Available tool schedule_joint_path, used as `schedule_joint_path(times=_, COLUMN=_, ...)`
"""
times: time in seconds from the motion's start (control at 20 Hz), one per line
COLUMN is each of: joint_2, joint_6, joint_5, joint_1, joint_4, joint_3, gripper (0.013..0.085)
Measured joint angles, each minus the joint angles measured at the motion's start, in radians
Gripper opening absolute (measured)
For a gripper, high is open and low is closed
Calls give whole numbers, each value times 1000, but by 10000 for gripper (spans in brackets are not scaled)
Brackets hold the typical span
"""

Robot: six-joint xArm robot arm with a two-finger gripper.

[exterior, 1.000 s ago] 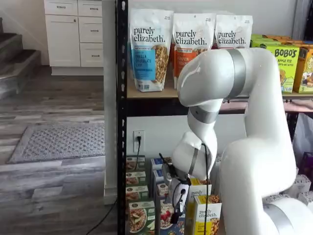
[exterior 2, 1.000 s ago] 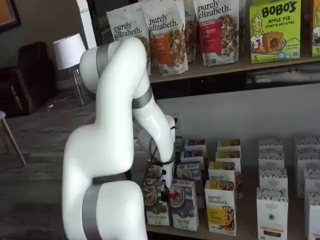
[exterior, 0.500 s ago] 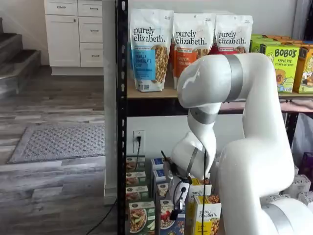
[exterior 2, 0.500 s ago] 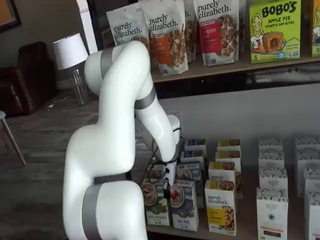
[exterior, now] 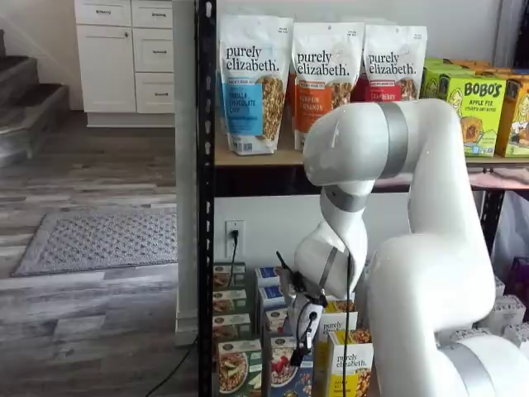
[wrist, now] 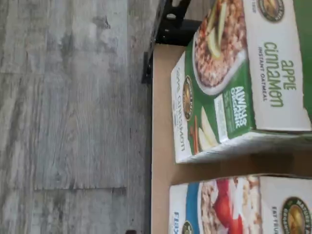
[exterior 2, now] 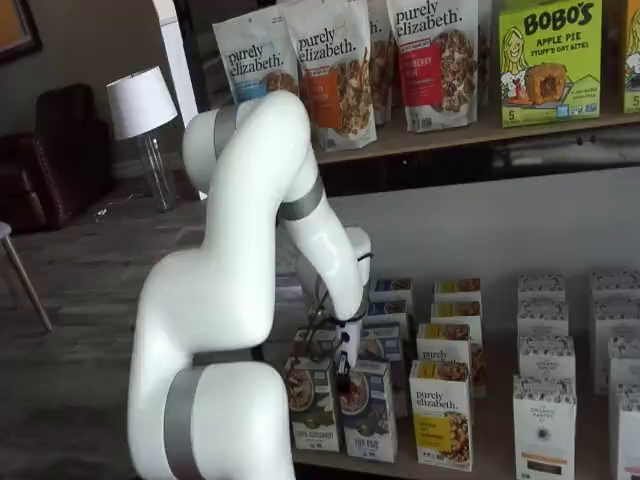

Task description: Pick up the blue and white box that is on the bottom shelf, the second box from the left

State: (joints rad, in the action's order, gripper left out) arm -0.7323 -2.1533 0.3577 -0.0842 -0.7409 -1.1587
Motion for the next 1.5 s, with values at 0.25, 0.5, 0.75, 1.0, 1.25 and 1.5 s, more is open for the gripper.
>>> schedule_joint_path(times=0.25, joint_2=-30, joint_6=-9, joint_5=25, joint_1=15, joint_4=-2, joint_3=-51, gripper=850)
schedule_joint_path(times=0.5, joint_2=-60, joint_6=13, joint_5=37, joint_1=21, joint_4=24, joint_3=-97, gripper=850)
schedule_joint_path(times=0.75, joint_2=-102, joint_6=23, joint_5=46, joint_1=21, joint_4=31, joint_3=-149, gripper=850)
schedule_joint_path(times=1.0, joint_2=-132, joint_6=52, joint_5=57, joint_1=25, joint_4=64, joint_3=-189, gripper=850)
schedule_joint_path(times=1.25, joint_2=-159, joint_6=75, joint_5=56, joint_1=24, joint_4=90, joint_3=-216, gripper=850)
schedule_joint_path(times=1.5, joint_2=-176, joint_6=80, joint_5=58, joint_1=24, joint_4=95, joint_3=-234, gripper=850)
